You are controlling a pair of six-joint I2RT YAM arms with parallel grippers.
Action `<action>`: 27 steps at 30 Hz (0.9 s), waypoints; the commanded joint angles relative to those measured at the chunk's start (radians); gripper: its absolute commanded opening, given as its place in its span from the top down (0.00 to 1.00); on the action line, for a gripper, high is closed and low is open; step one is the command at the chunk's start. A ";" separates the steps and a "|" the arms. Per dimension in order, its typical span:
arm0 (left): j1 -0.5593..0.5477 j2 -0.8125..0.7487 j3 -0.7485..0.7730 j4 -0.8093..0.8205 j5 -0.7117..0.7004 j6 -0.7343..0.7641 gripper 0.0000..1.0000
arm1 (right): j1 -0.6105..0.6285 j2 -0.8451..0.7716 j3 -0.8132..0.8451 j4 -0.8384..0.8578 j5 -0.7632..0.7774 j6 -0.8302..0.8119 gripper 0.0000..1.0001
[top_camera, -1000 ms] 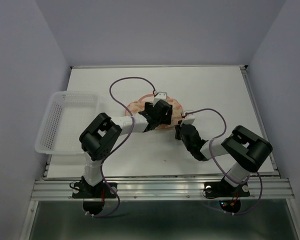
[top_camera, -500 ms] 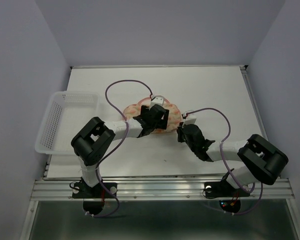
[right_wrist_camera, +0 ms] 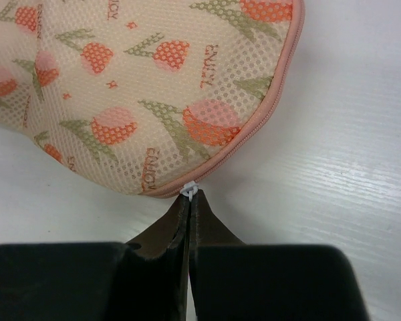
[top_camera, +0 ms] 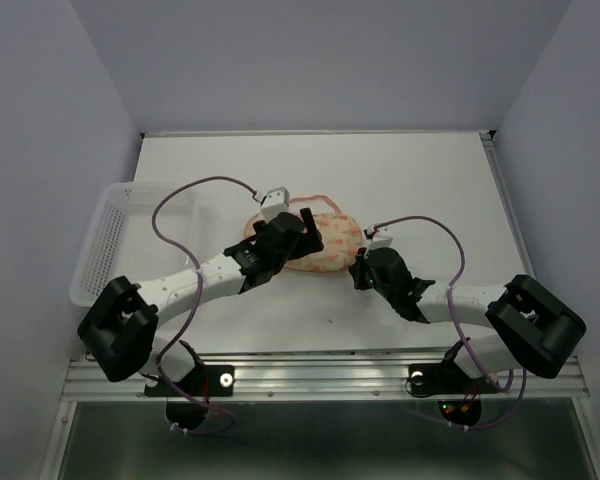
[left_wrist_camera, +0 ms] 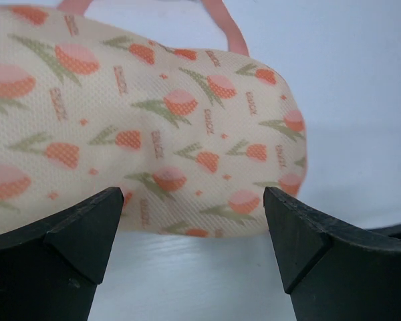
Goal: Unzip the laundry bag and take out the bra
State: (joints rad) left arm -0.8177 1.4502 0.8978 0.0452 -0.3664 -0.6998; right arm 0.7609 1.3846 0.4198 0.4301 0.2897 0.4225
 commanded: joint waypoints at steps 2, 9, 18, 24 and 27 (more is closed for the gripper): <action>-0.069 -0.131 -0.131 0.019 -0.016 -0.323 0.01 | 0.000 -0.001 0.040 0.032 -0.040 0.028 0.99; -0.083 -0.125 -0.279 0.073 -0.023 -0.613 0.01 | 0.000 0.007 0.042 0.056 -0.073 0.039 0.99; -0.081 -0.025 -0.275 0.255 0.039 -0.613 0.02 | 0.000 0.014 0.022 0.085 -0.092 0.055 0.99; -0.081 0.055 -0.238 0.332 0.058 -0.636 0.04 | 0.000 0.017 0.008 0.105 -0.109 0.065 0.99; -0.081 0.090 -0.215 0.334 0.066 -0.639 0.07 | 0.000 0.019 0.007 0.113 -0.116 0.068 0.99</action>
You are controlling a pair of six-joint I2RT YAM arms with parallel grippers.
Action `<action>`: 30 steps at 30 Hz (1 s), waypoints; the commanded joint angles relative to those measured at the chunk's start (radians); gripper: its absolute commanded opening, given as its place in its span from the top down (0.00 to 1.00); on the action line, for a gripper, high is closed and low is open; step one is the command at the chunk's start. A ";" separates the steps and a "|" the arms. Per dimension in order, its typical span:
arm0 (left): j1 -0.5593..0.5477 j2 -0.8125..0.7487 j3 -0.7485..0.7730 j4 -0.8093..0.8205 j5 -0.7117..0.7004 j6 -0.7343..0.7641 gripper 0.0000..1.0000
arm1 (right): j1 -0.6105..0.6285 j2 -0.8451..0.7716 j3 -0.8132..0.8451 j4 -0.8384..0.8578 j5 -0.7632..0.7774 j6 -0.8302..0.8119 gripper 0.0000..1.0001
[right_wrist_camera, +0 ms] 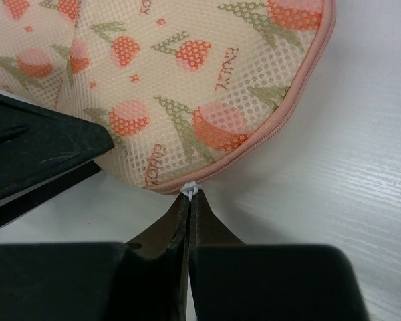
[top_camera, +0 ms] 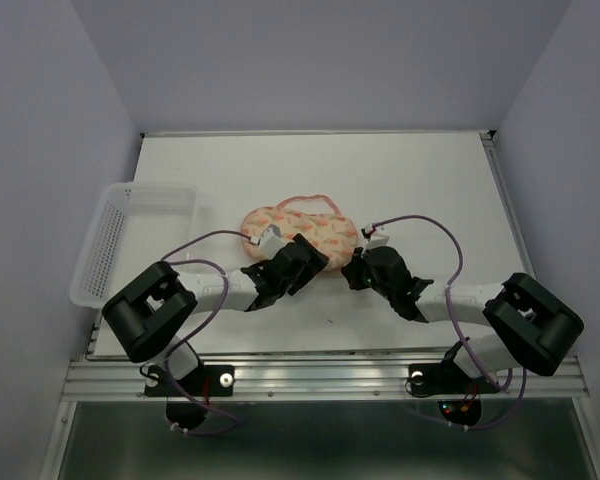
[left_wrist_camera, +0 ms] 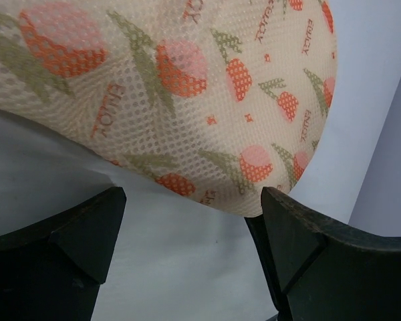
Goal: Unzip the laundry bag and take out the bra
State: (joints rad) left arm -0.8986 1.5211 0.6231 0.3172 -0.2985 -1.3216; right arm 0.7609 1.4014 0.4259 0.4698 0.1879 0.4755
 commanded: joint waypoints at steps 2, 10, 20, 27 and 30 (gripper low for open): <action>0.000 0.031 0.064 0.063 -0.002 -0.019 0.15 | 0.000 0.002 -0.001 0.075 -0.015 0.015 0.99; 0.000 0.034 0.070 0.028 -0.019 -0.010 0.78 | 0.000 -0.044 -0.027 0.064 0.021 0.009 0.99; 0.012 -0.035 0.078 -0.064 0.025 0.211 1.00 | -0.021 -0.235 -0.068 -0.092 0.235 -0.015 0.99; 0.064 -0.131 0.055 -0.227 0.004 0.423 1.00 | -0.072 -0.327 -0.087 -0.207 0.269 -0.011 0.99; 0.139 -0.163 0.023 -0.228 -0.001 0.461 1.00 | -0.081 -0.343 -0.091 -0.235 0.265 0.000 0.99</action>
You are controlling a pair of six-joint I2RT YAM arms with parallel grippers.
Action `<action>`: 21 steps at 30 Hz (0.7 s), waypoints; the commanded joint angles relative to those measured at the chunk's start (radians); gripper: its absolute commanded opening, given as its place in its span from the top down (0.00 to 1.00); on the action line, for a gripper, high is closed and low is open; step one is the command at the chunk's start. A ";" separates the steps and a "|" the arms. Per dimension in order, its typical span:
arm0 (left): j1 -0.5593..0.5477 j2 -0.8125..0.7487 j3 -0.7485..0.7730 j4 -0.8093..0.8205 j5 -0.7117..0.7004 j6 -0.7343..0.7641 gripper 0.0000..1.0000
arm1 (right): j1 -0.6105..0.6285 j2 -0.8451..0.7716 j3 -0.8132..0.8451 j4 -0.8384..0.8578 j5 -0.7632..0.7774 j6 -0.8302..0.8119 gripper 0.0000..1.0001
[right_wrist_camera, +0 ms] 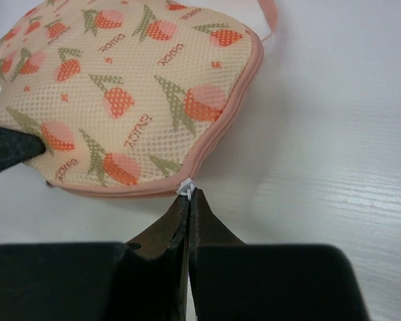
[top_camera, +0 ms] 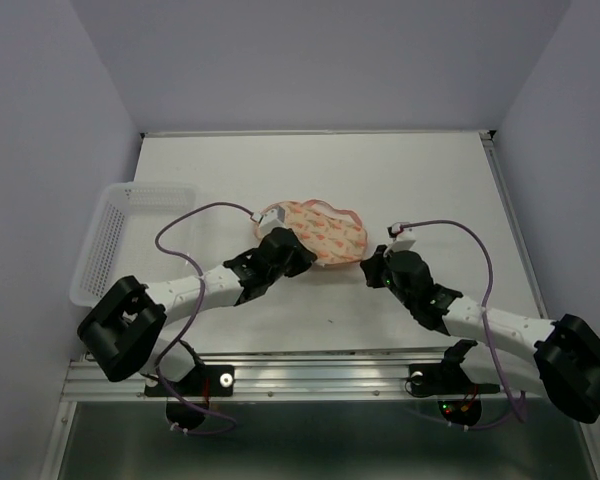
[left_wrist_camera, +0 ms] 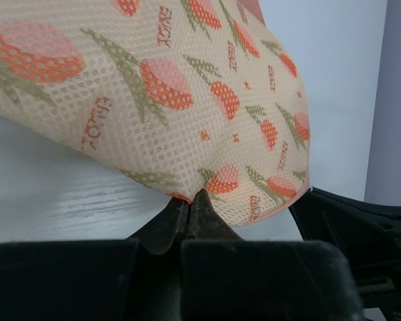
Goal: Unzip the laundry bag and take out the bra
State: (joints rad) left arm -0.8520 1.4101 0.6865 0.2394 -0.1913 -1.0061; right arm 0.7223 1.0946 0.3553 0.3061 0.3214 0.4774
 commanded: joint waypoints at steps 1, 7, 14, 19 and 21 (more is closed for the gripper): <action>0.132 -0.063 -0.053 -0.144 -0.106 0.170 1.00 | -0.043 -0.048 -0.024 -0.087 0.117 0.001 0.99; 0.223 -0.004 -0.012 -0.104 -0.034 0.215 0.86 | -0.043 -0.093 -0.033 -0.091 -0.017 -0.057 0.99; 0.223 0.047 0.010 0.010 0.107 0.160 0.22 | -0.034 0.002 -0.021 0.007 -0.199 -0.027 0.99; 0.211 -0.037 -0.087 0.090 0.164 0.051 0.05 | -0.012 0.089 -0.009 0.102 -0.211 0.004 0.99; 0.170 -0.063 -0.110 0.121 0.158 -0.011 0.05 | -0.003 0.135 -0.001 0.125 -0.208 0.020 0.99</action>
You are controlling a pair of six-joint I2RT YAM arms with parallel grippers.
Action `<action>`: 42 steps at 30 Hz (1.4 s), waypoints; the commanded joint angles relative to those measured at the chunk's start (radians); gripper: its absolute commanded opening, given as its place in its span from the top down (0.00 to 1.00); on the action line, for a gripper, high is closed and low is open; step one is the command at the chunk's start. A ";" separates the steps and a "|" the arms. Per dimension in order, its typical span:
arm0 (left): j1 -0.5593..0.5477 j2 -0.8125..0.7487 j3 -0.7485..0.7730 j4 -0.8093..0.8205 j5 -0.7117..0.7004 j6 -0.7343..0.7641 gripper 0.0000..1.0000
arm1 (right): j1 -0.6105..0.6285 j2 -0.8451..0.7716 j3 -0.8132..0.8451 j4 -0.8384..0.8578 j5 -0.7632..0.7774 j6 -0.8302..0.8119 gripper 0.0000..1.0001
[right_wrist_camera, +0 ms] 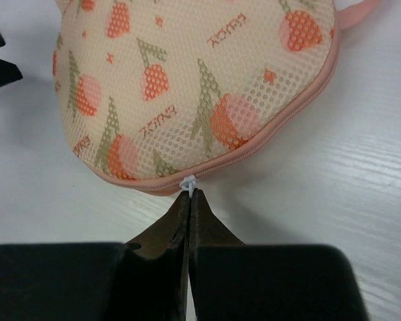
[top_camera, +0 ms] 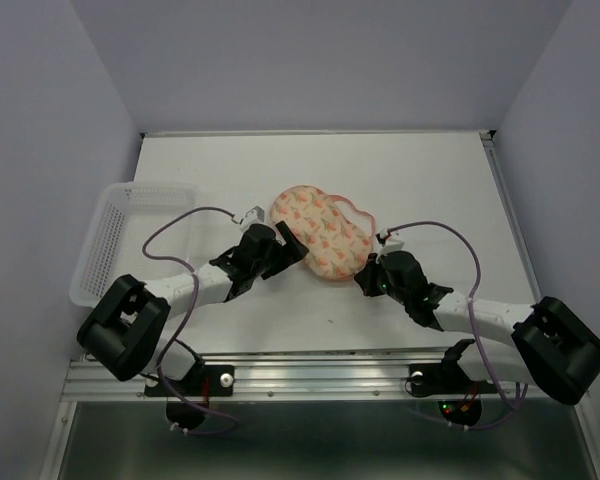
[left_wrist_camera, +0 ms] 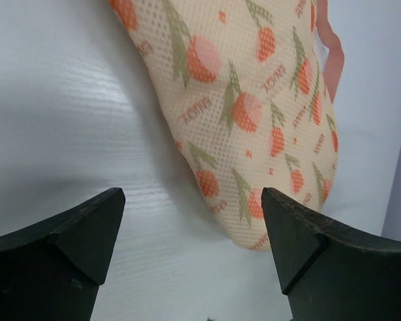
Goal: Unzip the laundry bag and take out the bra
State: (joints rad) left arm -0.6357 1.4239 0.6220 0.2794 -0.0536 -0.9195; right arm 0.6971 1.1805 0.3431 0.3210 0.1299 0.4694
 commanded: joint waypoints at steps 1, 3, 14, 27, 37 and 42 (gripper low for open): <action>-0.067 -0.079 -0.057 0.089 0.005 -0.119 0.05 | 0.022 0.063 0.016 0.130 -0.016 0.032 0.99; -0.114 -0.060 -0.059 0.115 -0.006 -0.169 0.05 | 0.031 0.090 0.025 0.147 -0.015 0.051 0.99; -0.194 0.135 -0.008 0.260 0.001 -0.283 0.15 | 0.085 0.165 0.051 0.204 0.005 0.081 0.99; -0.200 0.155 0.004 0.207 -0.043 -0.257 1.00 | 0.105 0.131 0.050 0.172 0.074 0.068 0.99; -0.026 0.076 -0.108 0.167 0.087 -0.050 1.00 | 0.078 -0.028 0.007 -0.016 0.290 0.000 0.99; 0.065 0.031 -0.122 0.086 0.081 0.045 1.00 | 0.027 -0.091 -0.001 -0.123 0.336 0.008 0.99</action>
State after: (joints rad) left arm -0.6598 1.5063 0.5312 0.4824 0.1196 -1.0183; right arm 0.7689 1.1389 0.3576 0.3058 0.3157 0.4980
